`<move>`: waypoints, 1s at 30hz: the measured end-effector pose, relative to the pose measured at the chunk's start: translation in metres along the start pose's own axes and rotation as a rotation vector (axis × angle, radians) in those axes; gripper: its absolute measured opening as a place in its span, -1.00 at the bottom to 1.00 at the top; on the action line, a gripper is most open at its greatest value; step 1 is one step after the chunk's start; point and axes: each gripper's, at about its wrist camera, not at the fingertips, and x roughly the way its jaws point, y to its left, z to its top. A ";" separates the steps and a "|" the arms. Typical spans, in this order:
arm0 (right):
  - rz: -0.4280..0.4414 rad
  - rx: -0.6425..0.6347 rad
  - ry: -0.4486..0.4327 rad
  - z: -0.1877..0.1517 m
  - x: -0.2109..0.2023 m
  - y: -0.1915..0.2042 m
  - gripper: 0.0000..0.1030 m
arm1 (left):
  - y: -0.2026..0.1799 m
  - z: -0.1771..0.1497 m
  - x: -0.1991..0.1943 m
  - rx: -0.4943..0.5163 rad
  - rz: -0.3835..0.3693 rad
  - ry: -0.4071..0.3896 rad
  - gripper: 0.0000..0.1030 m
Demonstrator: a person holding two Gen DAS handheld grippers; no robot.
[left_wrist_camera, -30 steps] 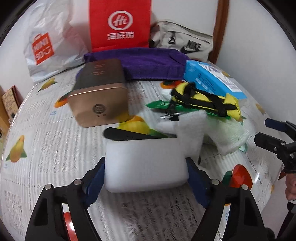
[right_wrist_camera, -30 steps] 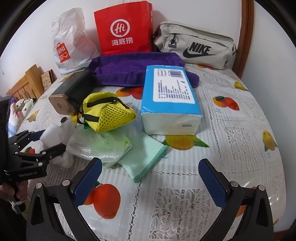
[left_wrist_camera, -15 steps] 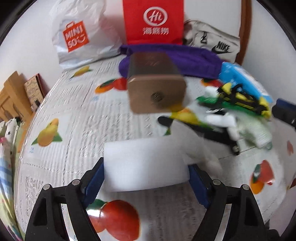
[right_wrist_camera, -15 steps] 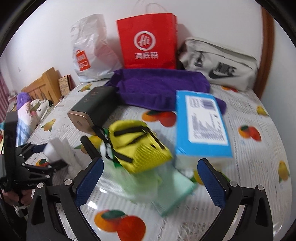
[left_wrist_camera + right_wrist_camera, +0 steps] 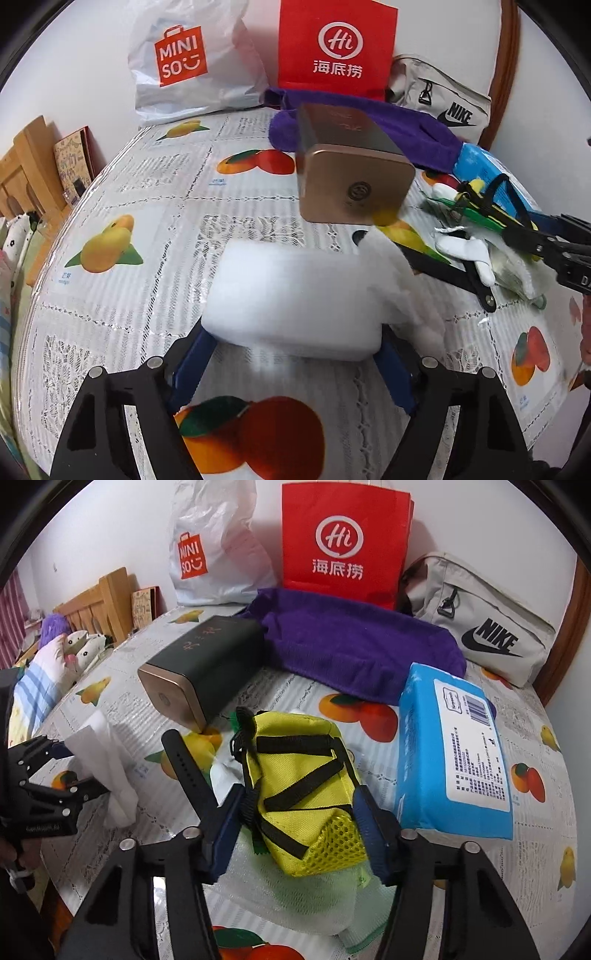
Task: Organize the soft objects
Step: 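Grasp the white sponge with the left gripper while the right grasps the yellow pouch, then lift the sponge and yellow pouch and carry both toward the purple towel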
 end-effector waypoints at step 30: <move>-0.114 0.153 0.048 -0.096 -0.053 -0.070 0.15 | -0.009 -0.007 -0.003 0.003 0.093 0.069 0.70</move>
